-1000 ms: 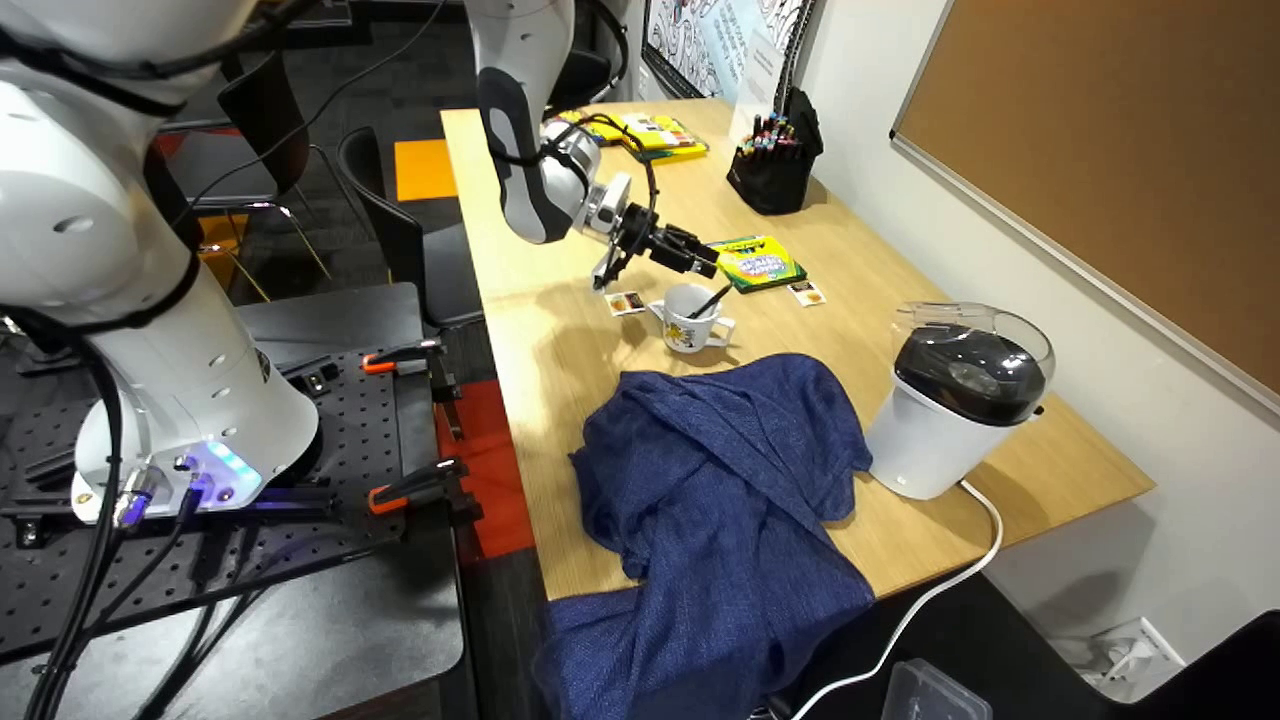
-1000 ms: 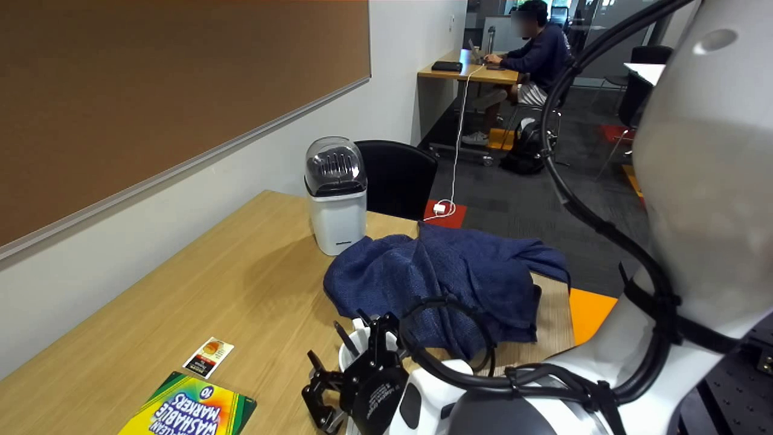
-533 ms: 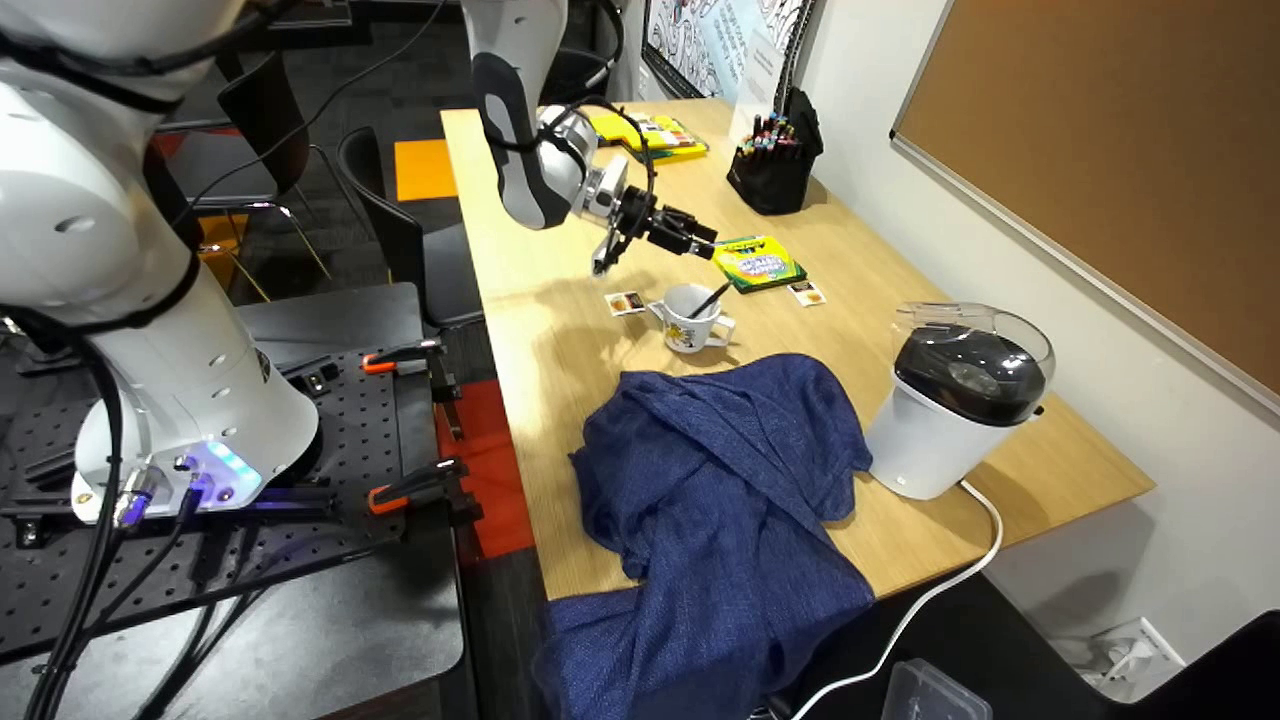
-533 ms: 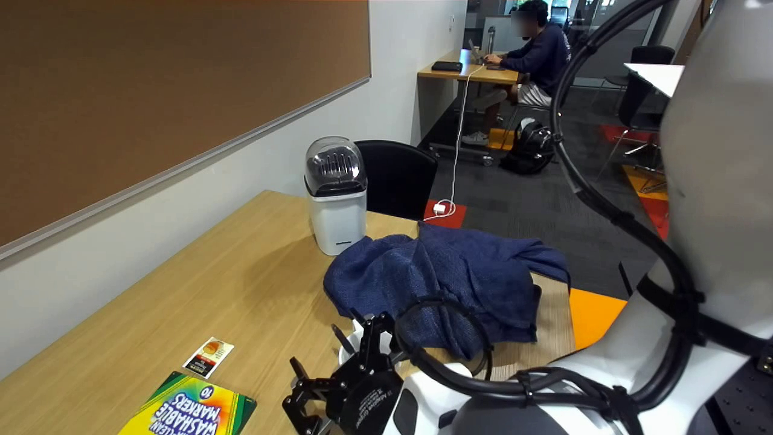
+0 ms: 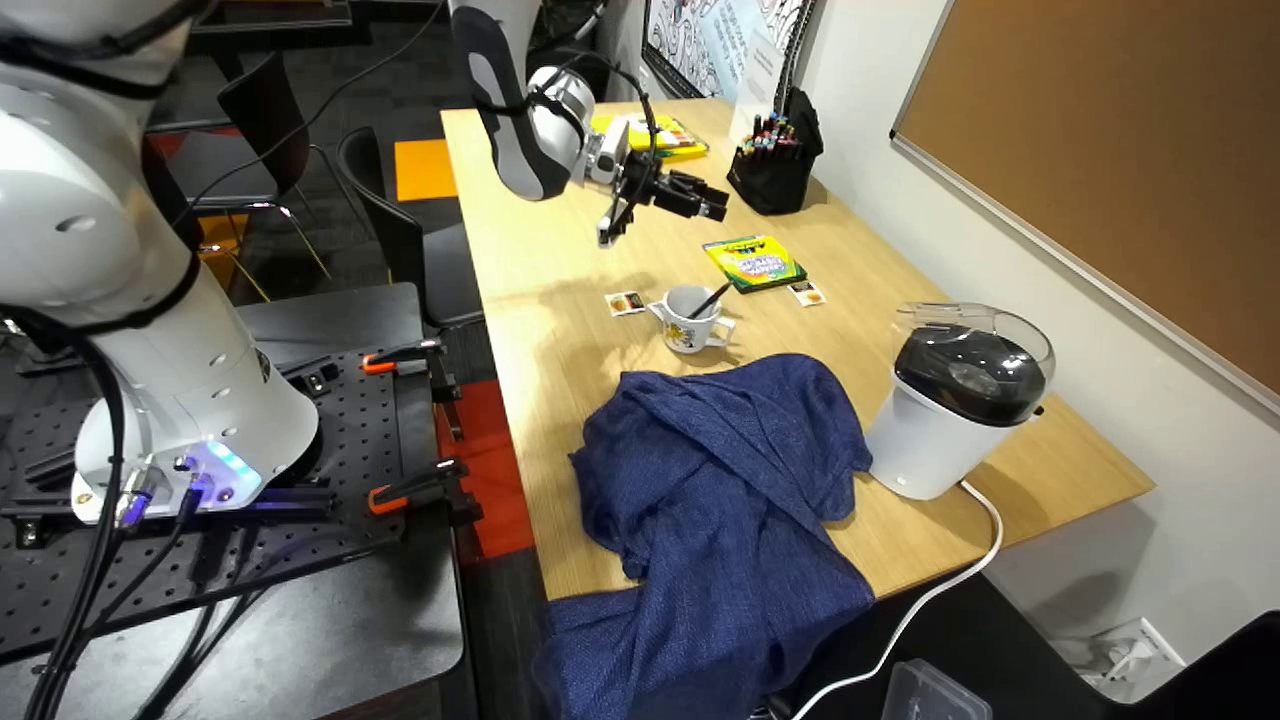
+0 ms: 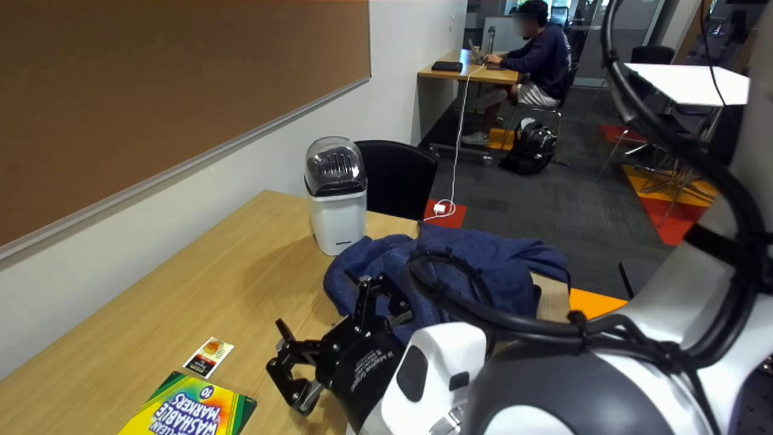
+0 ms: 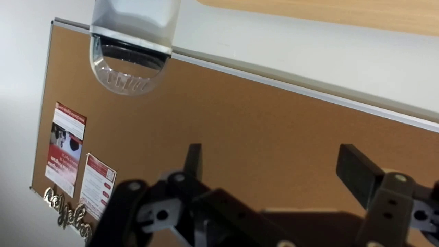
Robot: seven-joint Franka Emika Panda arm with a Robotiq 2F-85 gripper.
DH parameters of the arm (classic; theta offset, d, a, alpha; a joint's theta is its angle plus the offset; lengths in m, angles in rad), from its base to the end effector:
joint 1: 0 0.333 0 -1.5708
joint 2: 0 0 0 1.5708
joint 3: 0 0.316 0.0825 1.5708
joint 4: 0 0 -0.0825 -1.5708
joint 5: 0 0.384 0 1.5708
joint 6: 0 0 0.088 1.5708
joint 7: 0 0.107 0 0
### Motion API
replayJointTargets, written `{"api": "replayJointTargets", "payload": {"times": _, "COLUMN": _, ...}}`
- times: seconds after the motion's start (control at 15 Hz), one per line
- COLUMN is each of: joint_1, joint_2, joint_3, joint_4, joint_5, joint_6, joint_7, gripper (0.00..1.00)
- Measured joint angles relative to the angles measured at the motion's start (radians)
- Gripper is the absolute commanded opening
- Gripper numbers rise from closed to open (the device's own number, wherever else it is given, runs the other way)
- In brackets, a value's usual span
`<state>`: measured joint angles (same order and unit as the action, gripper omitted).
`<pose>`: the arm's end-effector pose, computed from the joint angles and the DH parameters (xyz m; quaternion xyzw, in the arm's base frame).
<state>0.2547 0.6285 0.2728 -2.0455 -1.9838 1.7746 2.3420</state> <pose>0.5409 0.2213 0.1538 0.7431 -0.1289 0.5886 0.2909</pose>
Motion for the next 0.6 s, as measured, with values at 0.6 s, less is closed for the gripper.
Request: {"api": "replayJointTargets", "payload": {"times": 0.6, "joint_1": -0.020, "joint_2": -0.222, "joint_3": -0.002, "joint_4": -0.158, "joint_5": 0.044, "joint_6": -0.007, "joint_7": -0.057, "gripper": 1.00}}
